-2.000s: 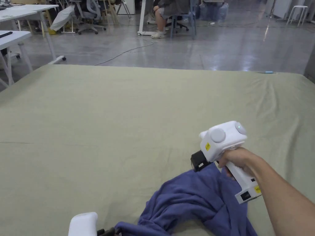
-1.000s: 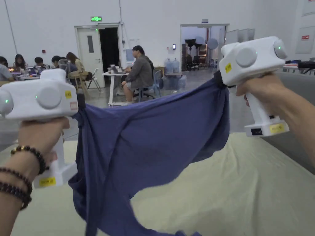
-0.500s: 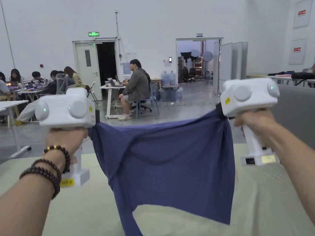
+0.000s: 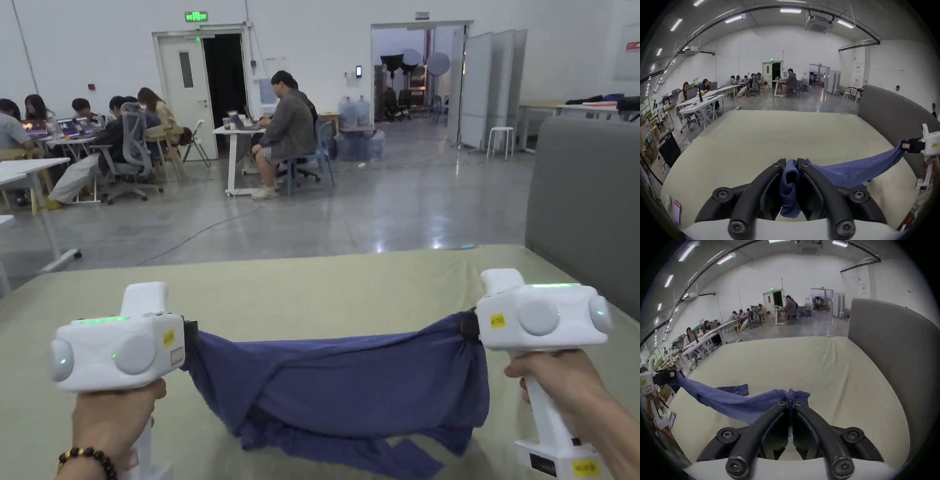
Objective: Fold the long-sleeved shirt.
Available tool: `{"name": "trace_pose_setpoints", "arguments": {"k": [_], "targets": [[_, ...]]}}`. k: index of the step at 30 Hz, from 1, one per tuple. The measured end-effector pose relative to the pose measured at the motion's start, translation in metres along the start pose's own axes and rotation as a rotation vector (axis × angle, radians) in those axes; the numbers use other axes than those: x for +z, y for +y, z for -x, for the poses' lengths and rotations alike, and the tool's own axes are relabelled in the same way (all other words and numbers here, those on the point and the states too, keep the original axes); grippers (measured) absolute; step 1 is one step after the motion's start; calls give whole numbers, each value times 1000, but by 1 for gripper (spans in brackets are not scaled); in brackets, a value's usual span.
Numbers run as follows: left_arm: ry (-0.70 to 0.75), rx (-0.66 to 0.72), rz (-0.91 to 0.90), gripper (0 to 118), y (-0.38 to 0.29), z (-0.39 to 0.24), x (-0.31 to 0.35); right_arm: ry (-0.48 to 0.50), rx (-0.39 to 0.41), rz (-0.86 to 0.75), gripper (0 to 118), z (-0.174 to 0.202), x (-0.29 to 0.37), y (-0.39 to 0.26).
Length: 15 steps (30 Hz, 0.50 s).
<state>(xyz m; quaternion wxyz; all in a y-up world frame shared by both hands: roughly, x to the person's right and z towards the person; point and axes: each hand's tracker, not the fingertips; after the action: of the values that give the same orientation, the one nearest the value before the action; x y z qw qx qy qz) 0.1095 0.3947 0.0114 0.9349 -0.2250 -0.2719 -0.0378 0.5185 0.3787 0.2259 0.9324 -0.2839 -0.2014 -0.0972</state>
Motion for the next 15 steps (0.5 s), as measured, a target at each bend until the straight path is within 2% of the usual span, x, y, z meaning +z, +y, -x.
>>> {"name": "trace_pose_setpoints", "arguments": {"k": [3,6,8,10,12,15], "targets": [[-3,33,-2,7,-51,0,44,-7,7,-1,0,12,36,-59],[-9,108,82,7,-120,1,81,9,-18,55,0,15,65,-126],[12,151,190,7,-173,1,99,-12,-45,141,0,20,83,-179],[56,180,303,7,-219,4,111,-27,-22,247,0,21,94,-225],[68,185,375,7,-254,6,123,-47,-1,330,0,20,105,-264],[88,146,436,7,-288,8,147,-55,-12,465,0,17,122,-310]]}}
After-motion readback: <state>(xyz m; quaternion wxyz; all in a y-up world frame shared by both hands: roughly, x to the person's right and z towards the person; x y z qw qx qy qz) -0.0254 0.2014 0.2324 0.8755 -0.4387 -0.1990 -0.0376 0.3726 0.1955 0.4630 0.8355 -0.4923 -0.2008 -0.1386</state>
